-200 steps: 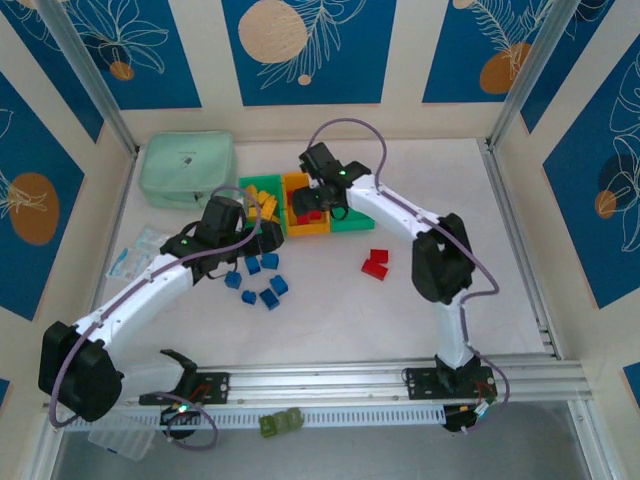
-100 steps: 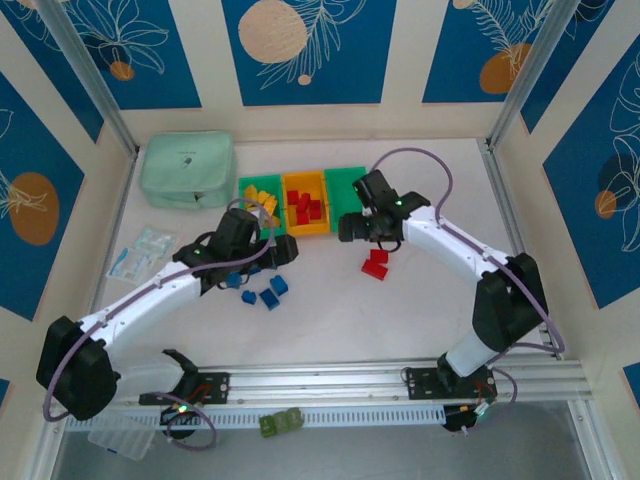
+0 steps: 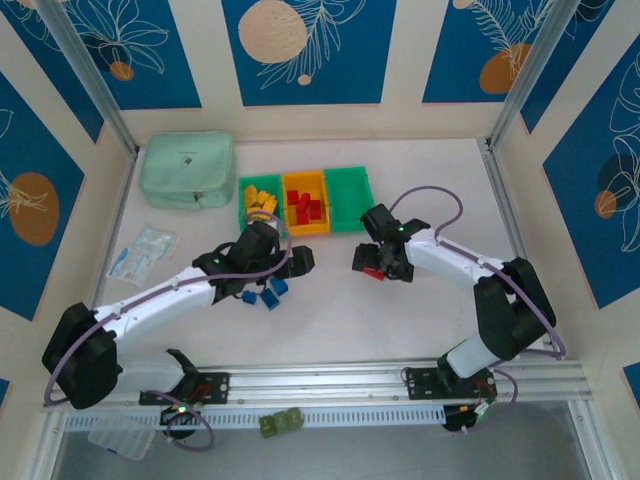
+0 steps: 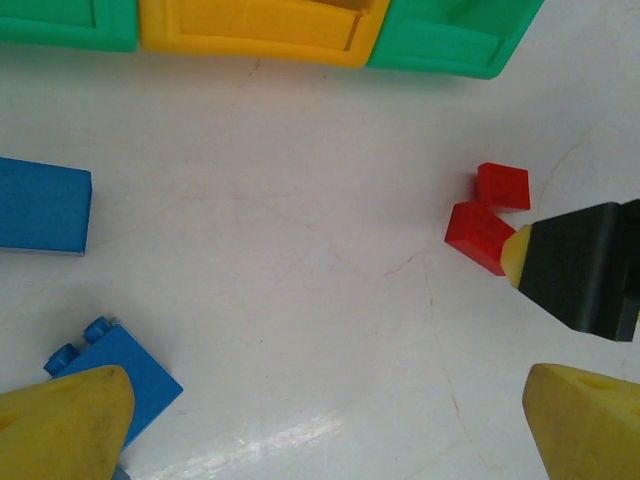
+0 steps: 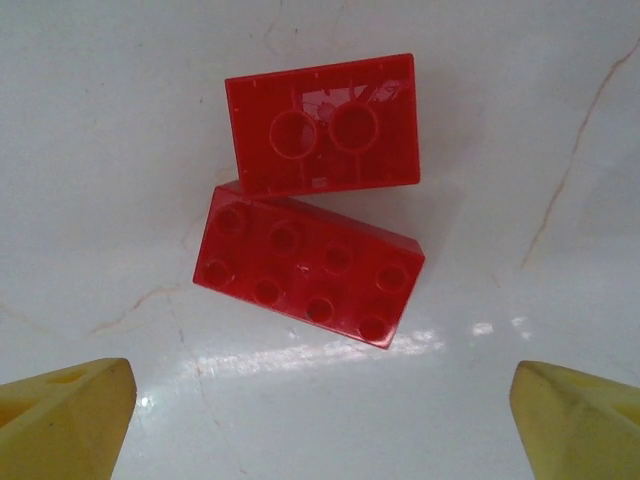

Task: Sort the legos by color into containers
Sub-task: Pick up the lego from the center of the table.

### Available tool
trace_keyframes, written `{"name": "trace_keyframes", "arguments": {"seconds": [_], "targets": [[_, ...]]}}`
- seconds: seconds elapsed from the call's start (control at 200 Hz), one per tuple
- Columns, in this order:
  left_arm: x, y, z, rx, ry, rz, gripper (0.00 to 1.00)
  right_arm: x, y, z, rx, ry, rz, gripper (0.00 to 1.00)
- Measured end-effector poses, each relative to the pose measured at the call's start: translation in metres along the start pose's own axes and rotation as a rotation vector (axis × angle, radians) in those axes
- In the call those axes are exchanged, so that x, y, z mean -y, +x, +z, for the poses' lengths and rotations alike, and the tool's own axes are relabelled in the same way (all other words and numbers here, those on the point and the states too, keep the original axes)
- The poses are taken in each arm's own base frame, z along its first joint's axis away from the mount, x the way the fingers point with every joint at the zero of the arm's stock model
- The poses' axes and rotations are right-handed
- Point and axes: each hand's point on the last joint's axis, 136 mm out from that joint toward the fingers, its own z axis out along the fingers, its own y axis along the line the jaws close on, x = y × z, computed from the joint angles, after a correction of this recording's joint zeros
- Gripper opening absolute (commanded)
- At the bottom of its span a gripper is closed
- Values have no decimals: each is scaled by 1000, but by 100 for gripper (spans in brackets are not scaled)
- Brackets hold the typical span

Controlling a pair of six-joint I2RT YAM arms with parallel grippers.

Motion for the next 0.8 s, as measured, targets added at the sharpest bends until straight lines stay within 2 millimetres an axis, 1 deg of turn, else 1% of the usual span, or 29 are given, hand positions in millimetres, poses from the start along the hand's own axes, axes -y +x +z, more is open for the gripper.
{"name": "trace_keyframes", "arguments": {"seconds": [0.235, 0.37, 0.51, 0.695, 0.8], "targets": [[-5, 6, 10, -26, -24, 2, 99, -3, 0, 27, -30, 35, 71, 98], [-6, 7, 12, -31, -29, 3, 99, -5, -3, 37, -28, 62, 102, 90], [-5, 4, 11, -21, -34, 10, 99, -7, -5, 43, -26, 69, 127, 82], [-2, -3, 8, 0, -35, 28, 99, -3, -4, 44, -24, 91, 131, 72], [-1, -3, 8, 0, -34, 31, 99, -2, -4, 43, -23, 96, 119, 67]]}}
